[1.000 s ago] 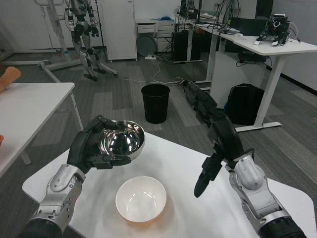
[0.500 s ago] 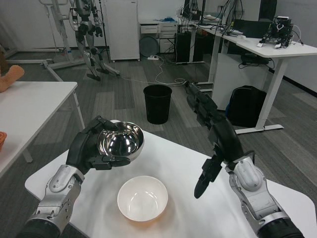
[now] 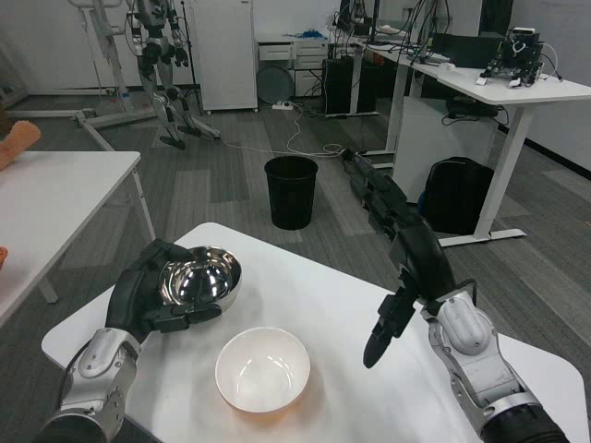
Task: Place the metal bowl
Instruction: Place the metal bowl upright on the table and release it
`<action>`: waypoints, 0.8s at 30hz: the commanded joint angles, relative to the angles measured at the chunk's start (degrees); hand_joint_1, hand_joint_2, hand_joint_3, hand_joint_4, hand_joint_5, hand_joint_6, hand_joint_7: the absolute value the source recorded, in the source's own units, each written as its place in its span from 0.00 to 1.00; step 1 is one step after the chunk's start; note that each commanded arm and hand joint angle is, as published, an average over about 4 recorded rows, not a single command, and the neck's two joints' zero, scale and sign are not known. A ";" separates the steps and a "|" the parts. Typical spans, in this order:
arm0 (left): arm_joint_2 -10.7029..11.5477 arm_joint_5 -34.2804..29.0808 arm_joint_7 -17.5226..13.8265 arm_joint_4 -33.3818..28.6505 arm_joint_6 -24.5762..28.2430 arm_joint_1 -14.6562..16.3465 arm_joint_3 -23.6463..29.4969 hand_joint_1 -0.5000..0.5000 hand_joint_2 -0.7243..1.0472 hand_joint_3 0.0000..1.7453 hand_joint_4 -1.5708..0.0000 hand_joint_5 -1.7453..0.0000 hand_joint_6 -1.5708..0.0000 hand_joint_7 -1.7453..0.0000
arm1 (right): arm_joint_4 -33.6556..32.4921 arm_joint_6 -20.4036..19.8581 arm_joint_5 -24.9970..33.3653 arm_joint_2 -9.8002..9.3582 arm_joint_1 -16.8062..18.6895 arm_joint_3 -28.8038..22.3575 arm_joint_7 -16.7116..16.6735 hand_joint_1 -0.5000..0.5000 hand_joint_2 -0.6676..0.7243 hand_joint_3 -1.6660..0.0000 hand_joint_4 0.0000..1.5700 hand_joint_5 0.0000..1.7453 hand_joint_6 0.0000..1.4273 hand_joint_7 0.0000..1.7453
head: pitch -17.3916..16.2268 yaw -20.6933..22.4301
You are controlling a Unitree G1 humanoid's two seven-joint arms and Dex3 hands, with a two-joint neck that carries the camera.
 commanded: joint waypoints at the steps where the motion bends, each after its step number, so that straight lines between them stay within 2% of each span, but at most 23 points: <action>1: 0.09 0.34 0.34 4.29 -2.56 -0.10 1.25 0.47 0.90 0.15 0.90 0.35 0.70 0.12 | 0.18 -0.49 0.46 -0.09 -1.25 0.26 -0.11 0.08 1.00 1.00 0.00 0.00 0.00 0.00 | -0.46 0.41; 4: 0.09 0.38 0.38 6.02 -3.13 -0.10 1.45 0.47 0.90 0.15 0.90 0.35 0.70 0.13 | 0.18 -0.49 0.53 -0.11 -1.33 0.54 -0.11 0.08 1.00 1.00 0.00 0.00 0.00 0.00 | -0.58 0.77; 8: 0.09 0.20 0.51 7.91 -3.26 -0.10 1.38 0.57 0.90 0.15 0.90 0.35 0.75 0.18 | 0.18 -0.47 0.53 -0.15 -1.47 0.79 -0.11 0.08 1.00 1.00 0.00 0.00 0.00 0.00 | -0.60 1.07; 10: 0.09 0.20 0.47 8.35 -3.24 -0.08 1.18 0.52 0.90 0.15 0.92 0.35 0.78 0.24 | 0.18 -0.42 0.50 -0.11 -1.49 0.90 -0.11 0.08 1.00 1.00 0.00 0.00 0.00 0.00 | -0.80 1.22; 11: 0.09 0.27 0.40 8.44 -3.29 0.01 0.98 0.45 0.90 0.16 0.93 0.37 0.80 0.28 | 0.15 -0.38 0.48 -0.11 -1.49 0.94 -0.11 0.08 1.00 1.00 0.00 0.00 0.00 0.00 | -0.88 1.28; 14: 0.13 0.45 0.14 8.53 -3.61 0.25 0.50 0.27 0.93 0.20 0.98 0.49 0.85 0.39 | 0.09 -0.29 0.44 -0.13 -1.49 0.96 -0.11 0.08 1.00 1.00 0.00 0.00 0.00 0.00 | -1.04 1.65; 17: 0.31 0.91 -0.14 8.53 -4.25 0.29 0.30 0.27 1.00 0.24 1.00 0.60 0.91 0.45 | 0.09 -0.23 0.44 -0.09 -1.49 1.03 -0.11 0.08 1.00 1.00 0.00 0.00 0.00 0.00 | -1.04 1.83; 19: 0.48 1.26 -0.72 8.53 -4.74 0.38 0.26 0.24 1.00 0.25 1.00 0.66 0.97 0.52 | 0.09 -0.27 0.44 -0.09 -1.49 1.03 -0.11 0.08 1.00 1.00 0.00 0.00 0.00 0.00 | -1.06 1.94; 24: 0.81 1.35 -4.03 8.11 -4.69 0.71 0.21 0.17 0.86 0.25 1.00 0.96 1.00 0.82 | 0.09 -0.25 0.50 -0.11 -1.49 1.31 -0.11 0.08 1.00 1.00 0.00 0.00 0.00 0.00 | -1.02 2.29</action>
